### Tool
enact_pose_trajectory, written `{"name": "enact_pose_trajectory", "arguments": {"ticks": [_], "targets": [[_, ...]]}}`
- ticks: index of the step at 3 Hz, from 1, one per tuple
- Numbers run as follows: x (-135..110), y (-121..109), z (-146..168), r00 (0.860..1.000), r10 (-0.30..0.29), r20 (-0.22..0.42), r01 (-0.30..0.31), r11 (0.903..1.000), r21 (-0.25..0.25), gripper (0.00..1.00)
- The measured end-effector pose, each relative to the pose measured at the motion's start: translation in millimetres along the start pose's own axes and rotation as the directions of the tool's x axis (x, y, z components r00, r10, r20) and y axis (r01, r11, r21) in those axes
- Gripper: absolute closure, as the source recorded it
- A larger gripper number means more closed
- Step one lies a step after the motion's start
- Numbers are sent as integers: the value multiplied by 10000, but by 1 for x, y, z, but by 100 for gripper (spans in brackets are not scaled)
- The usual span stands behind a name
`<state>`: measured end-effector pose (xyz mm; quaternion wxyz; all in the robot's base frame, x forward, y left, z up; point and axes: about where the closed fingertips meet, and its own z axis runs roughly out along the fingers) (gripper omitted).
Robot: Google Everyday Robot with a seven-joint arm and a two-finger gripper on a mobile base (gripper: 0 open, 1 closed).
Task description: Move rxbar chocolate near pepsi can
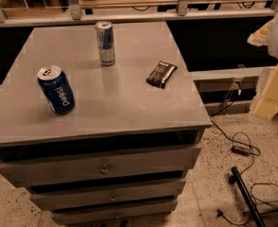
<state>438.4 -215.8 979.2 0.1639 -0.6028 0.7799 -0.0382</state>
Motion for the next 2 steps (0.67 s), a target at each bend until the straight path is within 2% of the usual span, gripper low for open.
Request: {"name": "enact_pose_trajectory", "arguments": {"ticks": [1, 2], "targets": [[-1, -3, 2, 10000, -3, -21, 3, 10000, 67, 0], [-8, -25, 22, 9995, -25, -308, 36, 9994, 358, 0]]}}
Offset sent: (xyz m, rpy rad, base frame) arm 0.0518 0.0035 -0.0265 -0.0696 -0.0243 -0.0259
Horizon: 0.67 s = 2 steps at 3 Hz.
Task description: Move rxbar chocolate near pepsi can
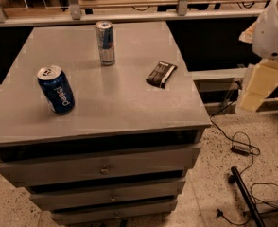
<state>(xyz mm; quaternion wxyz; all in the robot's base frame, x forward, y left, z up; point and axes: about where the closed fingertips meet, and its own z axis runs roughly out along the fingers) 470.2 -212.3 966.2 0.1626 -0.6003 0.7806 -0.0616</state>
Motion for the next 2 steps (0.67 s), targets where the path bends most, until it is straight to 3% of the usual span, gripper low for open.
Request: {"name": "enact_pose_trajectory", "arguments": {"ticks": [1, 2], "targets": [[-28, -62, 35, 9867, -19, 1623, -4, 9999, 142, 0], [-75, -115, 77, 9058, 353, 4222, -121, 9983, -576, 0]]}}
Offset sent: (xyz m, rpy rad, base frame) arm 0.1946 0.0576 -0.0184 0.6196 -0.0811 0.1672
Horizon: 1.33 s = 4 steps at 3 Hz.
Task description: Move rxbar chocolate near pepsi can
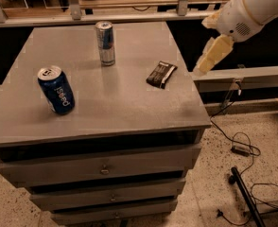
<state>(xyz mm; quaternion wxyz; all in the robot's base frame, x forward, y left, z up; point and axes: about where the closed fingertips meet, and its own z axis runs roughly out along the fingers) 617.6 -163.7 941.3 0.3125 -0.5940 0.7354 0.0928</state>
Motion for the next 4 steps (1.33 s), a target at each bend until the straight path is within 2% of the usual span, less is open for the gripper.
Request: {"name": "enact_pose_trajectory", "arguments": {"ticks": [1, 2, 3, 4], "targets": [[-28, -30, 49, 9815, 591, 1821, -508, 9975, -496, 0], [-32, -33, 102, 9669, 1215, 2242, -1048, 9908, -852, 0], [-27, -23, 139, 9676, 1447, 2069, -1256, 9867, -1027, 0], [-22, -11, 157, 9714, 1473, 1865, -1259, 9845, -1217, 0]]}}
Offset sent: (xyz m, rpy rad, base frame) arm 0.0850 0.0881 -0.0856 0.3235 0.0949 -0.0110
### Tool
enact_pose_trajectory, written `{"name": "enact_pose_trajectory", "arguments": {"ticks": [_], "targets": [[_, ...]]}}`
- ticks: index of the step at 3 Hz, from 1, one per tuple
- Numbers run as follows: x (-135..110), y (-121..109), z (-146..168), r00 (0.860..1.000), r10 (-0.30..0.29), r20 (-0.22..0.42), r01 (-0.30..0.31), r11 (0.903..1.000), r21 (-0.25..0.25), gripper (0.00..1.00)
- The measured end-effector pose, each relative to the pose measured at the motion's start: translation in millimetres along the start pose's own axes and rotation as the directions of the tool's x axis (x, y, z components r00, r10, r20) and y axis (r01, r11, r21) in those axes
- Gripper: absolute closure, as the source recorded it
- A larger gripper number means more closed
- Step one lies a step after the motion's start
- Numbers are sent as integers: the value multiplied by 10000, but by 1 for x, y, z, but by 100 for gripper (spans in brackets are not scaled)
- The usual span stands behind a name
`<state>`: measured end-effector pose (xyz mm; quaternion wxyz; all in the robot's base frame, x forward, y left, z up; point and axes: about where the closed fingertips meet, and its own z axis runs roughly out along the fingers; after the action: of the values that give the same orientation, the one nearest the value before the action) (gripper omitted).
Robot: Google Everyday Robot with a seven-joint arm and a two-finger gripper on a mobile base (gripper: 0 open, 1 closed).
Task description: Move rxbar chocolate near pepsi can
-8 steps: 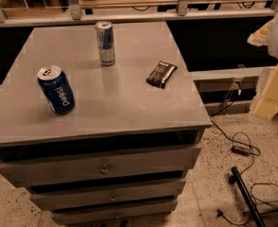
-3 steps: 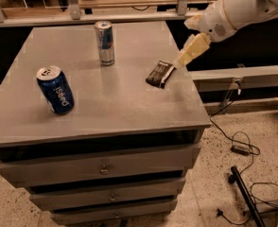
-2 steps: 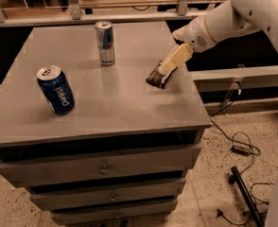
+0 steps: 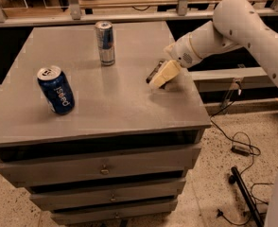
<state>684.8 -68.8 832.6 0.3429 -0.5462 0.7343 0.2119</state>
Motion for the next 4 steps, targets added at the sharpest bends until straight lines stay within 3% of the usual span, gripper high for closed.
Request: {"name": "enact_pose_trajectory", "arguments": {"ticks": [1, 3, 4], "targets": [[8, 7, 11, 9995, -28, -307, 28, 10000, 4, 18], [6, 8, 11, 9995, -29, -314, 27, 10000, -49, 64], [2, 8, 8, 9995, -30, -313, 28, 10000, -51, 95]]}}
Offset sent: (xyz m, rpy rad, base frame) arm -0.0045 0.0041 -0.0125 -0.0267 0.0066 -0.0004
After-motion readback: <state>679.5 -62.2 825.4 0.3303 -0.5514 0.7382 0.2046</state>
